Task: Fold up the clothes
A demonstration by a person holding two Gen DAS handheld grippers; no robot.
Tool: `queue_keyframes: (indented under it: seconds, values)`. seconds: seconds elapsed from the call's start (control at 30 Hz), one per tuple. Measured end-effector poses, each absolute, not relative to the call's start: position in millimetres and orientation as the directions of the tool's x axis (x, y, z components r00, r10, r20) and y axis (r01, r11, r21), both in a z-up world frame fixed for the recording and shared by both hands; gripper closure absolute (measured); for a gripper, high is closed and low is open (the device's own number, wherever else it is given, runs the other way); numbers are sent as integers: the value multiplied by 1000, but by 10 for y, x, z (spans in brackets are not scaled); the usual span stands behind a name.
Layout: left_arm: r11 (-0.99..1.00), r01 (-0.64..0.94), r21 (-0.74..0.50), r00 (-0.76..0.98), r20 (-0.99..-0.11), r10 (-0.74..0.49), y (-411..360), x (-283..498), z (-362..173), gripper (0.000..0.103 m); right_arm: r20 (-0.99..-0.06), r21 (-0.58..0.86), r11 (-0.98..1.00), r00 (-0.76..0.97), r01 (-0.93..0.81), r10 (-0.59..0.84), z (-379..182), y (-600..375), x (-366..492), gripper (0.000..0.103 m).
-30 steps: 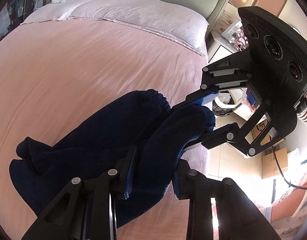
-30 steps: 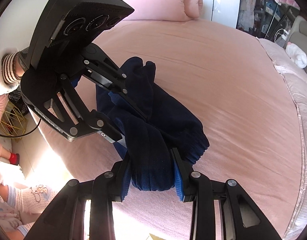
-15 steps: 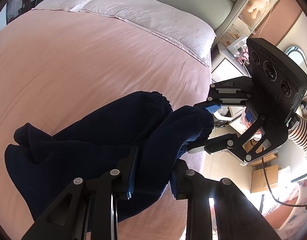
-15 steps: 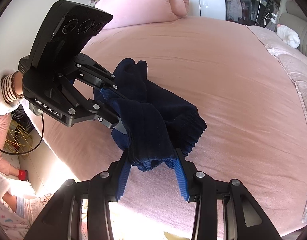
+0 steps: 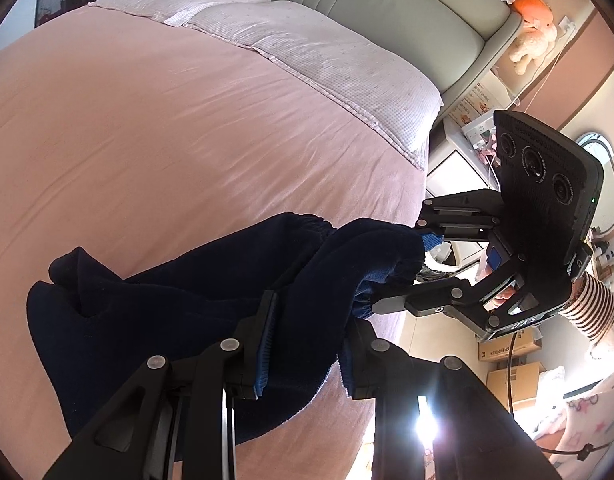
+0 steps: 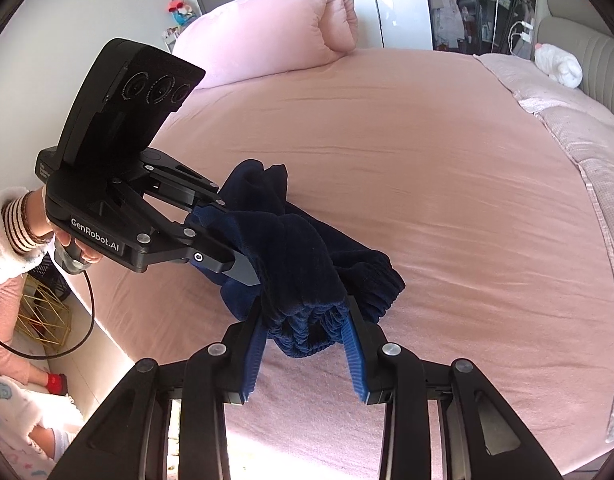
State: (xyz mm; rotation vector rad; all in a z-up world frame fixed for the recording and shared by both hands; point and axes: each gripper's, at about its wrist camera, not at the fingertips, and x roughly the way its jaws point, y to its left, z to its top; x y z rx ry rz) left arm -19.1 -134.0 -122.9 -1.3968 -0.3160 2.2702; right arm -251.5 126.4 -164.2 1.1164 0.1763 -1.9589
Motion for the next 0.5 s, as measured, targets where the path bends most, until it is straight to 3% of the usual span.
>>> queue_keyframes:
  seconds: [0.17, 0.27, 0.37, 0.5]
  values:
    - [-871, -225, -437, -384, -782, 491, -1367, -233, -1262, 79, -721, 461, -603, -121, 651, -682, -1769, 1382, -2675, 63]
    - [-866, -211, -453, -377, -780, 499, -1391, -259, -1277, 79, -692, 469, -571, -121, 674, -711, -1795, 1408, -2623, 49]
    - [-869, -204, -452, -380, -781, 495, -1414, -269, -1272, 79, -716, 405, -558, -128, 725, -686, -1805, 1310, -2498, 41]
    - [-871, -195, -450, -385, -782, 490, -1444, -281, -1266, 79, -784, 240, -569, -188, 787, -591, -1836, 1143, -2365, 41]
